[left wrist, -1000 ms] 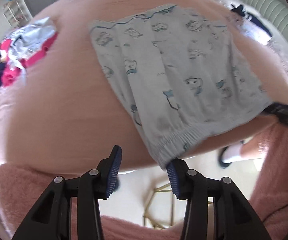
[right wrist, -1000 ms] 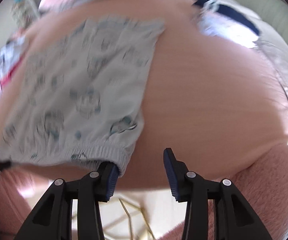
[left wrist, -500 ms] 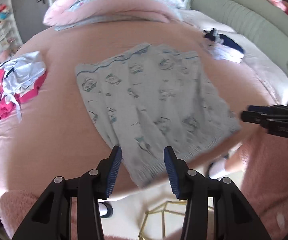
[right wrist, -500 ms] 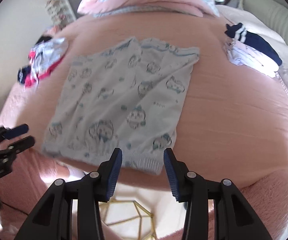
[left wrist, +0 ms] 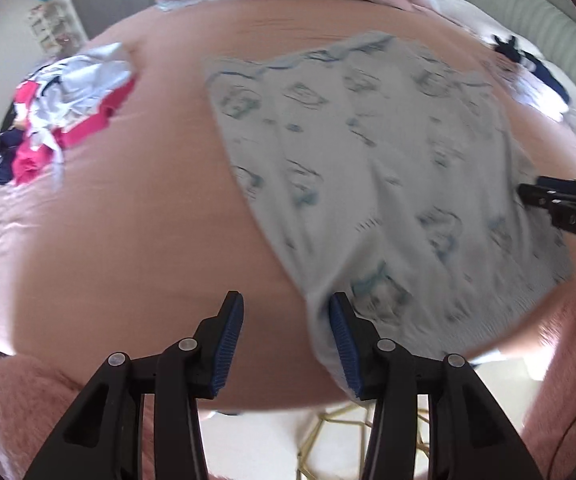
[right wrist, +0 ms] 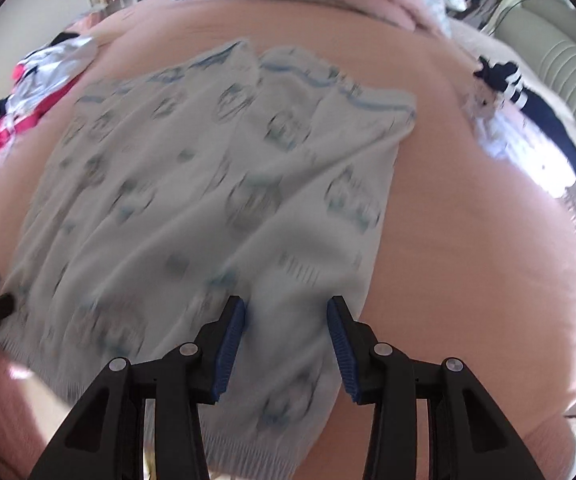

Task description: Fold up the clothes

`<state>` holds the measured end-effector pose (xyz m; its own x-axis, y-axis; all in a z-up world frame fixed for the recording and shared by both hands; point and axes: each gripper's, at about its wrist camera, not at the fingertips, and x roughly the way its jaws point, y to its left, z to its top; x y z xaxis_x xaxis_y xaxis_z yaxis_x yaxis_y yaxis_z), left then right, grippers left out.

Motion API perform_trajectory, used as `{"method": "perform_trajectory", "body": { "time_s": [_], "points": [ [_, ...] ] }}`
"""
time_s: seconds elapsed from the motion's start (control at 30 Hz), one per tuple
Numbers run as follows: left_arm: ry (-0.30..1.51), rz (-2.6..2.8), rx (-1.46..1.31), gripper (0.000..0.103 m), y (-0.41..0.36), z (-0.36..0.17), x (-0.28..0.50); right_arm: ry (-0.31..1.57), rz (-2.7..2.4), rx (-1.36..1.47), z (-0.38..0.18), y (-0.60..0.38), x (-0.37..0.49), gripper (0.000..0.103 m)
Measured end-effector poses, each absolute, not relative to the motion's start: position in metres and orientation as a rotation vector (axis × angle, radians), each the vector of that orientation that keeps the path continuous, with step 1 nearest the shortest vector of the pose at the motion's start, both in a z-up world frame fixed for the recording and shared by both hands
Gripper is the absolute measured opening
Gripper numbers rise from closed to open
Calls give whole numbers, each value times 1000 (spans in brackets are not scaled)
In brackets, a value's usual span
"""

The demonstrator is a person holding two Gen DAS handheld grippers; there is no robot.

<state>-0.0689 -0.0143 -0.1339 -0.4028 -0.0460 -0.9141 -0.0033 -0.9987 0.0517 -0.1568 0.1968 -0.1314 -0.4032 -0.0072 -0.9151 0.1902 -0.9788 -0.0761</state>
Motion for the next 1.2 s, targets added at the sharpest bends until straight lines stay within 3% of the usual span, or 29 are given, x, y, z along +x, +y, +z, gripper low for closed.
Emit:
{"method": "perform_trajectory", "body": {
  "time_s": [0.07, 0.27, 0.37, 0.57, 0.73, 0.87, 1.1, 1.2],
  "points": [
    [-3, -2616, 1702, 42, -20, -129, -65, 207, -2564, 1661, -125, 205, -161, 43],
    [430, -2630, 1855, 42, -23, -140, -47, -110, -2478, 1682, -101, 234, -129, 43],
    [377, -2622, 1891, 42, -14, -150, -41, -199, -2395, 1752, -112, 243, -107, 43],
    [253, -2670, 1817, 42, -4, -152, -49, -146, -2376, 1797, -140, 237, -95, 44],
    [108, -2708, 1735, 43, 3, -158, -60, 144, -2458, 1730, -141, 211, -117, 44],
    [55, -2700, 1689, 44, 3, -157, -66, 263, -2526, 1675, -143, 198, -134, 44],
    [166, -2868, 1614, 44, 6, -119, -59, 67, -2524, 1617, -103, 210, -118, 46],
    [65, -3007, 1709, 44, 41, -119, -62, 109, -2396, 1572, -97, 189, -100, 46]
  ]
}}
